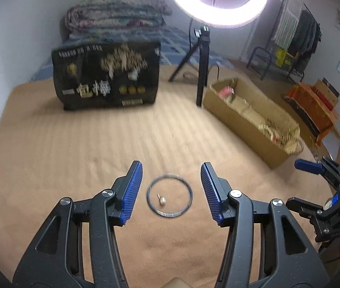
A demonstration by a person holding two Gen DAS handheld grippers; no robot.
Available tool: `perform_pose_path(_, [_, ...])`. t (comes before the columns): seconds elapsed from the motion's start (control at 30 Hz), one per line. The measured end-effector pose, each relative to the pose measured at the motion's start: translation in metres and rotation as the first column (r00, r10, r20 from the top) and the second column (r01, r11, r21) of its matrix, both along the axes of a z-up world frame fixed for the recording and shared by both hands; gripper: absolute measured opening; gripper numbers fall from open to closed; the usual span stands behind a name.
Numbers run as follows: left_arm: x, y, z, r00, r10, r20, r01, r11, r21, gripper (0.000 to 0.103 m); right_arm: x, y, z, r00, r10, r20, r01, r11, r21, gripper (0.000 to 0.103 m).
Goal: Organize jewelry
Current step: 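Withdraw both open tools from the box toward the blue bangle, then grasp the pearl earring with the right tool while the left grasps the blue bangle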
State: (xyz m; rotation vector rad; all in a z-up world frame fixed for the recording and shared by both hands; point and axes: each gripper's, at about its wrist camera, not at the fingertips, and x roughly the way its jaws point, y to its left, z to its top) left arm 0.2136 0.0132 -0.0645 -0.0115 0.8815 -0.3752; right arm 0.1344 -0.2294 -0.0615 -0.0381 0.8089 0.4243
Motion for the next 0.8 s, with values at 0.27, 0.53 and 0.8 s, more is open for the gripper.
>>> perform_pose_path(0.27, [-0.002, -0.014, -0.048, 0.995, -0.036, -0.088, 0.039, 0.999, 0.033, 0.069, -0.008, 0.017, -0.033, 0.995, 0.060, -0.083, -0.060, 0.998, 0.003, 0.087])
perform_pose_path(0.53, [0.007, -0.019, -0.077, 0.993, 0.005, -0.120, 0.000, 0.999, 0.045, 0.069, -0.011, 0.027, -0.053, 0.989, 0.089, -0.116, -0.092, 0.996, -0.020, 0.087])
perform_pose_path(0.8, [0.012, -0.028, -0.092, 0.994, 0.024, -0.108, -0.015, 0.997, 0.081, 0.070, -0.009, 0.034, -0.062, 0.986, 0.104, -0.130, -0.107, 0.994, -0.020, 0.087])
